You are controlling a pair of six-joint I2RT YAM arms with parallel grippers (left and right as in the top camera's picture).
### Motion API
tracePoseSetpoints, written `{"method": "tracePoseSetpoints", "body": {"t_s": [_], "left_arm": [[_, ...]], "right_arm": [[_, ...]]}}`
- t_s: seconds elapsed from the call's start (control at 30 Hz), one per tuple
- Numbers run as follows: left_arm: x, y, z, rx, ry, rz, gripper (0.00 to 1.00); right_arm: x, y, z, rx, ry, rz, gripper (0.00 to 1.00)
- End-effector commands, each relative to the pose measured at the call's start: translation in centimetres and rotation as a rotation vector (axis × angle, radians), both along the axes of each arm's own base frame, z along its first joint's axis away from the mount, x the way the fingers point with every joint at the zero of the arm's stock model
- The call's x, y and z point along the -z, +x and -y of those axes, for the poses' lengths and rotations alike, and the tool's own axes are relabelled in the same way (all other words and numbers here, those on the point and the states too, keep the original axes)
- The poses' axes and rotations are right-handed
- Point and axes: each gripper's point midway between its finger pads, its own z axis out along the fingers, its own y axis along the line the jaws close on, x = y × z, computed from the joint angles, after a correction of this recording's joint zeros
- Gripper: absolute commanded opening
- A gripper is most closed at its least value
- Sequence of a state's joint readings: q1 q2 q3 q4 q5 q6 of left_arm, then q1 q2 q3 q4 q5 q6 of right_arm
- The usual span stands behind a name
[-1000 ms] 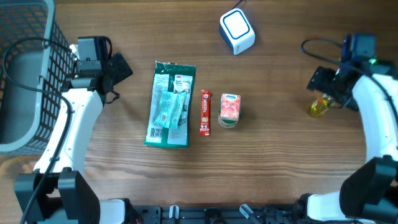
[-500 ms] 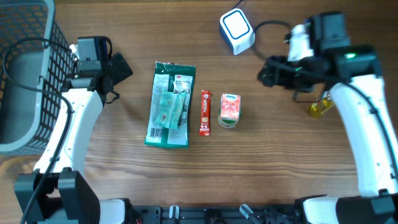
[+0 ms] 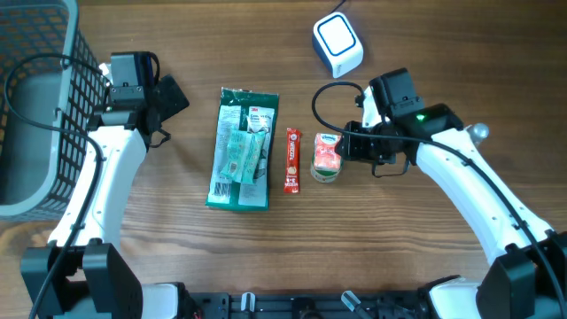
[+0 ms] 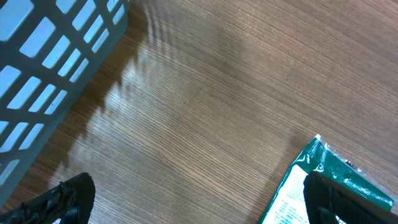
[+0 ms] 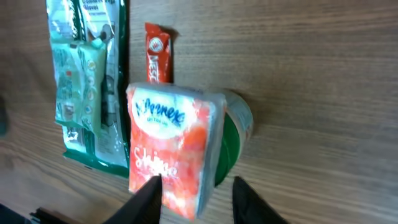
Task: Scan the item barcode
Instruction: 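Release the bottle and move right gripper over the Kleenex pack, then lower the right gripper and grasp the Kleenex tissue pack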
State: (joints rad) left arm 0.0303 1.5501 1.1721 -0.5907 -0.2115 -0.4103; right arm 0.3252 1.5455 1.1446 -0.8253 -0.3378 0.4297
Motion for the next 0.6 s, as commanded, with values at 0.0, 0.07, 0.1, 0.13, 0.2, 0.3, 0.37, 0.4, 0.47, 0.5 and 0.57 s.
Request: {"method": "tracePoseSetpoints", "body": {"t_s": [0.0,0.07,0.1,0.13,0.2,0.3,0.37,0.4,0.47,0.5,0.57], "left_arm": [[-0.4,0.3,-0.1,-0.016,-0.010,0.015,1.00],[-0.4,0.3,-0.1,-0.016,-0.010,0.015,1.00],[-0.4,0.3,-0.1,-0.016,-0.010,0.015,1.00],[-0.4,0.3,-0.1,-0.016,-0.010,0.015,1.00],[-0.4,0.3,-0.1,-0.016,-0.010,0.015,1.00],[-0.4,0.3,-0.1,-0.016,-0.010,0.015,1.00],[-0.4,0.3,-0.1,-0.016,-0.010,0.015,1.00],[-0.4,0.3,-0.1,-0.016,-0.010,0.015,1.00],[-0.4,0.3,-0.1,-0.016,-0.010,0.015,1.00],[-0.4,0.3,-0.1,-0.016,-0.010,0.015,1.00],[-0.4,0.3,-0.1,-0.016,-0.010,0.015,1.00]], "right_arm": [[0.8,-0.1,-0.6,0.004,0.030,0.000,0.31],[1.4,-0.1,-0.5,0.004,0.031,0.004,0.30],[1.6,-0.1,-0.5,0.007,0.032,0.003,0.30],[1.8,-0.1,-0.5,0.016,0.035,0.002,0.30],[2.1,0.0,-0.7,0.023,0.050,0.006,0.29],[2.4,-0.1,-0.9,0.018,0.064,0.010,0.29],[2.4,-0.1,-0.9,0.018,0.064,0.010,0.29],[2.4,-0.1,-0.9,0.018,0.065,0.010,0.30],[2.2,-0.2,-1.2,0.014,0.084,0.004,0.34],[1.9,-0.3,-1.6,0.023,0.109,-0.007,0.36],[1.4,-0.1,-1.7,0.022,0.119,0.009,0.38]]}}
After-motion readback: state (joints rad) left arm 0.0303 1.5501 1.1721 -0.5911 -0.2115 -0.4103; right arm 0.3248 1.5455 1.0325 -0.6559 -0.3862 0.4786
